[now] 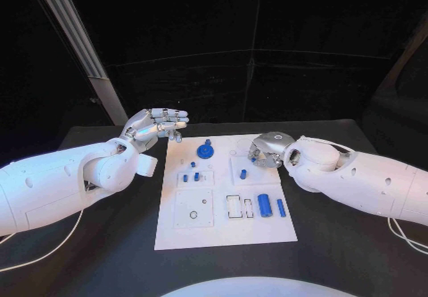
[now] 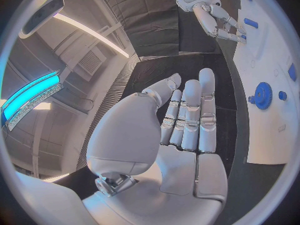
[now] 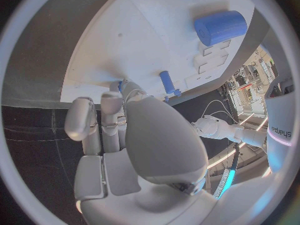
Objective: Assemble the parts on the task board
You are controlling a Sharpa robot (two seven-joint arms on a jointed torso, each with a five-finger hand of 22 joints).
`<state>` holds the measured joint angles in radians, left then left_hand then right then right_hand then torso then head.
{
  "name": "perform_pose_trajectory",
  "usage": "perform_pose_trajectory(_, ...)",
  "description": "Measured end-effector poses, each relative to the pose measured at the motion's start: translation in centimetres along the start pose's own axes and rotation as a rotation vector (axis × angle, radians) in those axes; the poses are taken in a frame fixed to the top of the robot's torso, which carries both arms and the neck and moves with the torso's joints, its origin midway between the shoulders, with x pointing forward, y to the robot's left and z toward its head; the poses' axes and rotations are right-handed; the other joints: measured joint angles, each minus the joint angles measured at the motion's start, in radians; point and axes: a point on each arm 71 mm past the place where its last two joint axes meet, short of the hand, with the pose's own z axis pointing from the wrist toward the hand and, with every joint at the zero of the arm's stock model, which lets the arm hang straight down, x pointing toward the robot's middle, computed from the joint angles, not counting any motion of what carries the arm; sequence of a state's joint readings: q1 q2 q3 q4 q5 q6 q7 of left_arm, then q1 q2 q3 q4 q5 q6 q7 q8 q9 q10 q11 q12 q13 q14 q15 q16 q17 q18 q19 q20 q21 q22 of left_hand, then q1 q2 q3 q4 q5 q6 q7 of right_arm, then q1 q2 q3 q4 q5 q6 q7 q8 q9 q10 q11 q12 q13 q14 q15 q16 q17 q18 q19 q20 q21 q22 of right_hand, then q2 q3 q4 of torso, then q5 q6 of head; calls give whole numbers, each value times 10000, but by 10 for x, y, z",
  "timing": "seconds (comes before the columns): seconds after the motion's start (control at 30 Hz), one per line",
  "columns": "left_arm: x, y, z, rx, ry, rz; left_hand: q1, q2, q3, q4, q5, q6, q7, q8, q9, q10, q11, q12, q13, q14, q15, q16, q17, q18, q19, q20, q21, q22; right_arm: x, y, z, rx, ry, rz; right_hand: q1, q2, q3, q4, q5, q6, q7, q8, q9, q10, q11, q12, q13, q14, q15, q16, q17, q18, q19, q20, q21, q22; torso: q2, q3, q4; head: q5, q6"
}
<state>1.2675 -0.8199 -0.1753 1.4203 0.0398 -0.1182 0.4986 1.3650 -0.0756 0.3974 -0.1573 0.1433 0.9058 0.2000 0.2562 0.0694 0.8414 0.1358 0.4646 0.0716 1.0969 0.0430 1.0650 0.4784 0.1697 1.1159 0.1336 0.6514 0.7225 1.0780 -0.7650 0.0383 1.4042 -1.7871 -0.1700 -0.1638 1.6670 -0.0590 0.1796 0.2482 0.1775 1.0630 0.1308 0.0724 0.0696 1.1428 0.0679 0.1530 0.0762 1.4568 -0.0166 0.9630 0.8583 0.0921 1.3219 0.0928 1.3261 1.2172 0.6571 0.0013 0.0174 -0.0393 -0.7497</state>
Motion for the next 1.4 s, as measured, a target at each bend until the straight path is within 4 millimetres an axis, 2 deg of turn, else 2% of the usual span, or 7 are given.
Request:
perform_pose_trajectory(0.23, 0, 0, 0, -5, -38, -30, -17, 17, -27, 27, 0, 0, 0, 0, 1, 0, 0, 0, 0, 0, 0, 0, -12, -1, 0, 0, 0, -9, 0, 1, 1, -12, 32, -14, 0, 0, 704, -263, -401, 374, -42, 7, 29, 386, -35, -35, -95, 14, -14, 592, 589, 2, 396, -49, 429, 552, -7, 0, 1, -12, -14)
perform_pose_trajectory(0.3, -1, 0, 0, -6, -50, -34, -17, 17, -27, 27, 0, 0, 0, 0, 1, 0, 0, 40, 0, 0, 0, 0, -21, -1, 0, 0, 0, -10, 0, 1, 1, -10, 27, -35, -1, -1, 987, -398, -500, 471, -20, 51, 35, 497, -34, -63, -114, 14, -14, 689, 675, -155, 478, -48, 564, 727, -8, 0, 1, -12, -14)
perform_pose_trajectory(0.37, -1, 0, 0, -7, -58, -36, -17, 17, -27, 27, 0, 0, -1, 0, 0, 0, 0, 40, 0, 0, 0, 0, -27, -1, 0, 0, 0, -17, 0, 1, 1, -10, 5, -53, -2, -2, 1256, -511, -570, 511, -20, 51, 36, 557, -11, -79, -115, 14, -14, 689, 649, -154, 527, -70, 599, 818, -9, 0, 1, -16, -18)
perform_pose_trajectory(0.43, -1, 0, 0, -8, -69, -37, -17, 17, -27, 27, 0, 0, 0, 0, -2, 0, 0, 40, -4, 0, 0, 0, -27, -2, -23, 23, 0, -17, 1, 2, 1, -1, -38, -73, -188, -181, 1663, -665, -753, 592, -9, 50, 36, 636, -2, -81, -116, 14, -14, 688, 565, -154, 527, -70, 672, 882, -9, 1, 1, -19, -21)
perform_pose_trajectory(0.6, -2, 0, 0, -9, -103, -30, -164, 82, -125, 125, 0, -37, 35, 40, -11, 1, 0, 88, -13, 0, 0, 0, -73, -4, -27, 28, -70, -60, 1, 2, 0, 25, -175, -97, -690, -262, 2319, -998, -1018, 604, 1, 50, 36, 759, -53, -193, -108, 14, -14, 730, 533, -152, 562, -35, 718, 910, -9, 1, 1, -26, -13)
perform_pose_trajectory(1.23, -6, 1, -1, -26, -215, -3, -216, 110, -151, 152, 0, -73, 72, 40, -9, -35, 36, 155, -12, 1, 0, 0, -124, -5, 3, 57, -70, -83, -12, 2, -18, -17, -1543, 512, -1200, -460, 2805, -1293, -1055, 633, 32, -2, 10, 761, -54, -305, -92, 49, 22, 833, 574, -150, 596, 0, 807, 907, -16, 1, -6, -77, 36)
perform_pose_trajectory(1.4, -8, 1, -2, -32, -248, 8, -216, 110, -156, 157, 0, -73, 72, 40, -9, -35, 36, 155, -20, 1, 0, 0, -135, -5, 8, 63, -70, -83, -18, 10, -29, -256, -1851, 901, -1241, -502, 2928, -1416, -1057, 632, 32, -2, 10, 796, -18, -344, -95, 49, 22, 854, 572, -150, 596, 0, 807, 906, -15, 0, -6, -51, 36)
